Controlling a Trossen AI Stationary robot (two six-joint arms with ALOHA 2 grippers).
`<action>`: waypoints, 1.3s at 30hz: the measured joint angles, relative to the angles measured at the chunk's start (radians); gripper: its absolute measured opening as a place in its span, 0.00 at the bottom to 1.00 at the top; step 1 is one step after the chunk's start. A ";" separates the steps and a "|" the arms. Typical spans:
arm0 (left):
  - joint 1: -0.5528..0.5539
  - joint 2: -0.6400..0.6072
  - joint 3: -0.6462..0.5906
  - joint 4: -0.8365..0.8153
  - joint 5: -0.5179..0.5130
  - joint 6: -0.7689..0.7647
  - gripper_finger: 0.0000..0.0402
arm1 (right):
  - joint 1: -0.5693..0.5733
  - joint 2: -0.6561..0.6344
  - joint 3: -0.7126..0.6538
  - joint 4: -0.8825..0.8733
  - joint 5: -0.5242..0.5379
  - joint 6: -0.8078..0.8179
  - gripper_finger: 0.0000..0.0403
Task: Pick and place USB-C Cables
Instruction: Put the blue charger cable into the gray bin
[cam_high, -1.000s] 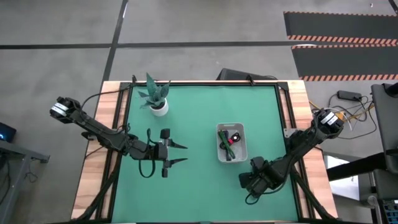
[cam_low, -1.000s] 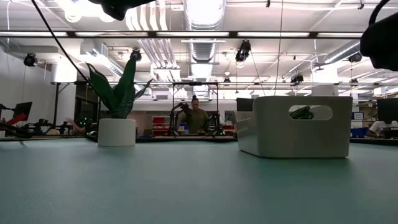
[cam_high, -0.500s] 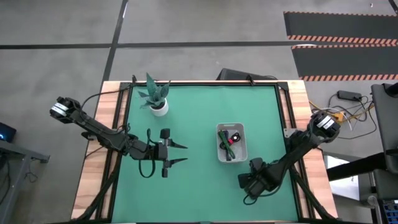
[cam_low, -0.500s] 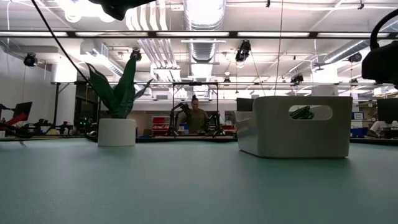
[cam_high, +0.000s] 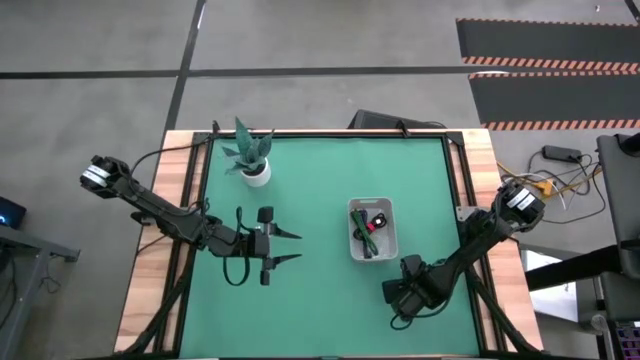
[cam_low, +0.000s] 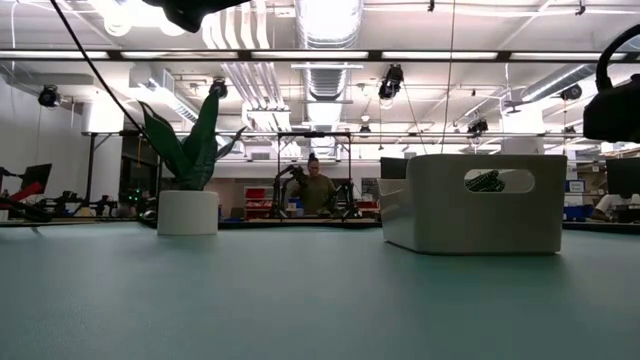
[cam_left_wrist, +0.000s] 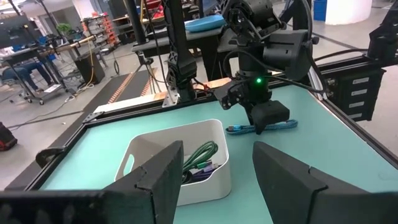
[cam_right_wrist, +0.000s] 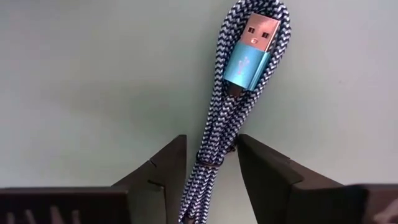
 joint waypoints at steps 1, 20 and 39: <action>0.000 0.000 0.000 0.000 0.000 0.000 0.45 | 0.000 0.000 0.000 0.002 0.000 0.000 0.33; 0.000 0.000 0.000 0.000 0.000 -0.001 0.45 | 0.000 0.000 0.000 0.013 0.000 0.008 0.19; 0.000 0.000 0.000 0.000 0.000 -0.003 0.45 | 0.000 -0.007 0.001 0.026 -0.054 0.000 0.15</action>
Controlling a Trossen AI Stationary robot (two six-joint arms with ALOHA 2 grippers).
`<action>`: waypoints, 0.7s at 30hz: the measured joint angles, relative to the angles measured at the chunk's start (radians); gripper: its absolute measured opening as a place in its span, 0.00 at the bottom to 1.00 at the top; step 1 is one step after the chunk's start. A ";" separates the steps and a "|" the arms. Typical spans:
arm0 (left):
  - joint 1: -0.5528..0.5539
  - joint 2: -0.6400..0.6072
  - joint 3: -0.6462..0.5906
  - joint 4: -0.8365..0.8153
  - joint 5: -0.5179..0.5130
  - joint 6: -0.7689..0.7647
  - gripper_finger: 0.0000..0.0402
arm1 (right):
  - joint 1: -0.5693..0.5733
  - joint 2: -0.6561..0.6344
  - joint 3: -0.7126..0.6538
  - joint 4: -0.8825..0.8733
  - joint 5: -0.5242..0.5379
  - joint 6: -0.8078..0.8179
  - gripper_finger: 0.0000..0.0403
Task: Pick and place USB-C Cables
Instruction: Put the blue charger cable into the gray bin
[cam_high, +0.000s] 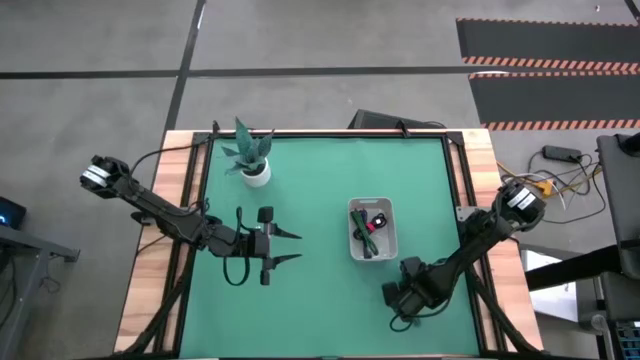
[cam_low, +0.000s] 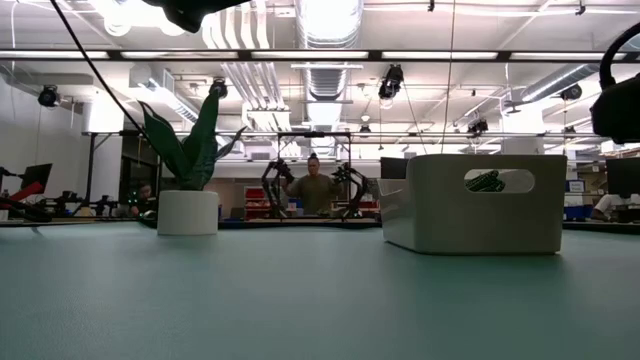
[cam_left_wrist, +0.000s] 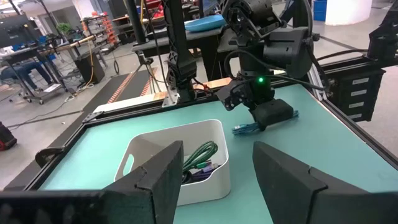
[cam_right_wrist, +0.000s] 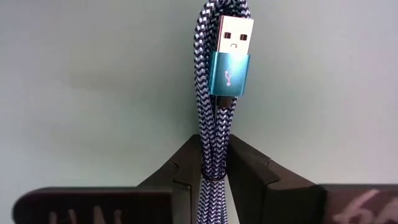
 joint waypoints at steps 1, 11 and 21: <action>0.000 0.000 0.000 0.000 0.000 0.000 0.45 | 0.000 -0.003 0.000 0.001 -0.002 -0.003 0.15; 0.000 0.000 0.000 0.000 0.000 -0.002 0.45 | 0.000 -0.053 0.057 0.005 -0.054 -0.020 0.15; 0.000 0.000 0.000 0.000 0.000 -0.003 0.45 | -0.001 -0.052 0.203 -0.005 -0.018 -0.031 0.15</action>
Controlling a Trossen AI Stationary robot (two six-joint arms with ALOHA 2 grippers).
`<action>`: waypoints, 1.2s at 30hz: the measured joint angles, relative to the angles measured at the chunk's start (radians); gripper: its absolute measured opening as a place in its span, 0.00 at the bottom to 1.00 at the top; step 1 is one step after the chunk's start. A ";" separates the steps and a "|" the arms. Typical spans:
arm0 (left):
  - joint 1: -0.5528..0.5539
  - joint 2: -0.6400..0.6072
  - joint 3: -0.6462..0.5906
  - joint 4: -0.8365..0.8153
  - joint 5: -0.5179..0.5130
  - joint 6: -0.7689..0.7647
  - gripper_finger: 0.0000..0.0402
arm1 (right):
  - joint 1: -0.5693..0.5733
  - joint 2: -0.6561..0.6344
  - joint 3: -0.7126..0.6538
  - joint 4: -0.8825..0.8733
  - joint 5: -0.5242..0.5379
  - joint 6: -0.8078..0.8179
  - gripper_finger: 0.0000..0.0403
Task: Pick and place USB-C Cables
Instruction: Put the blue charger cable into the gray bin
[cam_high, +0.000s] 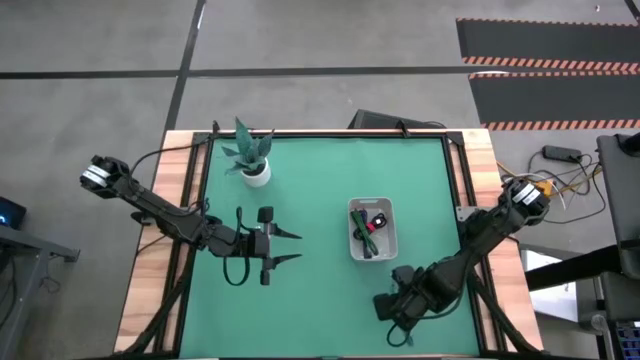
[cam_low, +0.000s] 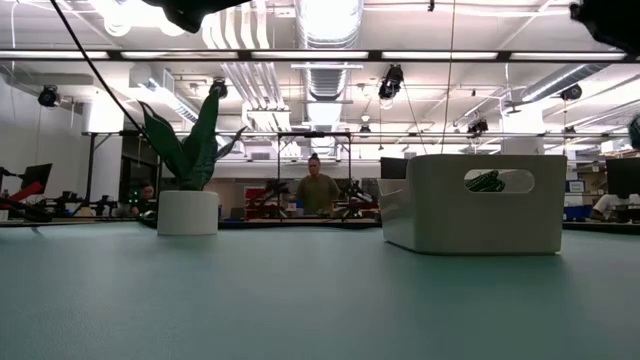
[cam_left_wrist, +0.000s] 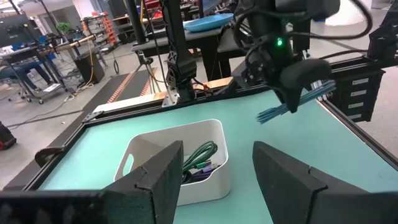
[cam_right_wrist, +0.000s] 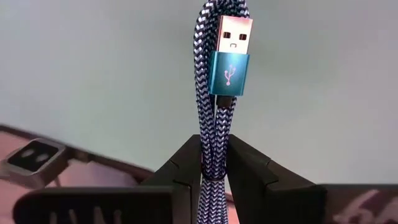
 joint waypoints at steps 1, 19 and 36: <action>0.000 0.000 0.000 0.000 0.000 0.000 0.45 | 0.000 0.000 0.010 0.002 0.008 -0.001 0.15; 0.000 0.000 0.000 0.000 0.000 0.001 0.45 | -0.117 0.002 0.126 0.000 0.108 -0.195 0.15; 0.000 0.000 0.000 0.000 0.000 0.001 0.45 | -0.323 0.002 0.176 -0.047 0.038 -0.526 0.15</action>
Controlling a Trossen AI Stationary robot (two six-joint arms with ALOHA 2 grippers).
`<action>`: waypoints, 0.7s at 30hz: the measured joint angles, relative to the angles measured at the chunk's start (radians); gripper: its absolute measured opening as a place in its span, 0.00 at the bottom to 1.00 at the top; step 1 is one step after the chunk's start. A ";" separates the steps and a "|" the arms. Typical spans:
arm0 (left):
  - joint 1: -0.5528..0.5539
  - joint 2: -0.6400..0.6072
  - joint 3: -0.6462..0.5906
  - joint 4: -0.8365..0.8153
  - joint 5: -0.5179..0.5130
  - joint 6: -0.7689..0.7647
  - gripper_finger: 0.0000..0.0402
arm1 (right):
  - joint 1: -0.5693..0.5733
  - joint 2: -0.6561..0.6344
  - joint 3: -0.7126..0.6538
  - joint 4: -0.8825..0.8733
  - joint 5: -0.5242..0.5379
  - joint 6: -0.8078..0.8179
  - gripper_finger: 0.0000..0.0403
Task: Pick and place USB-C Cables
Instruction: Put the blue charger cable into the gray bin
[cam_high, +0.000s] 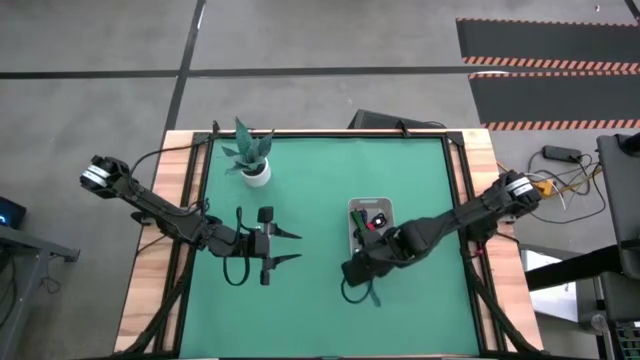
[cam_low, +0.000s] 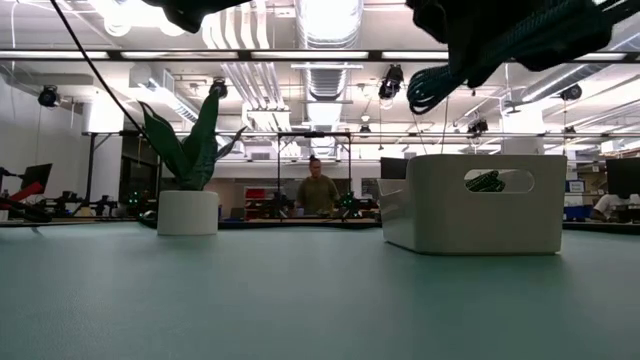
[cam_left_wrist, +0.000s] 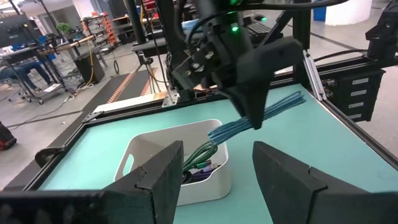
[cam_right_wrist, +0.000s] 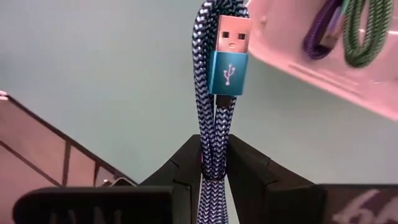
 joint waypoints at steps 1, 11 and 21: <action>0.000 0.000 0.000 0.000 0.000 0.000 0.45 | -0.011 0.000 0.000 -0.007 -0.012 -0.014 0.15; 0.000 0.000 0.000 0.000 0.000 0.000 0.45 | -0.137 0.000 0.000 -0.076 -0.065 -0.184 0.15; 0.000 0.000 0.000 0.000 0.000 0.000 0.45 | -0.264 0.000 0.000 -0.161 -0.070 -0.330 0.15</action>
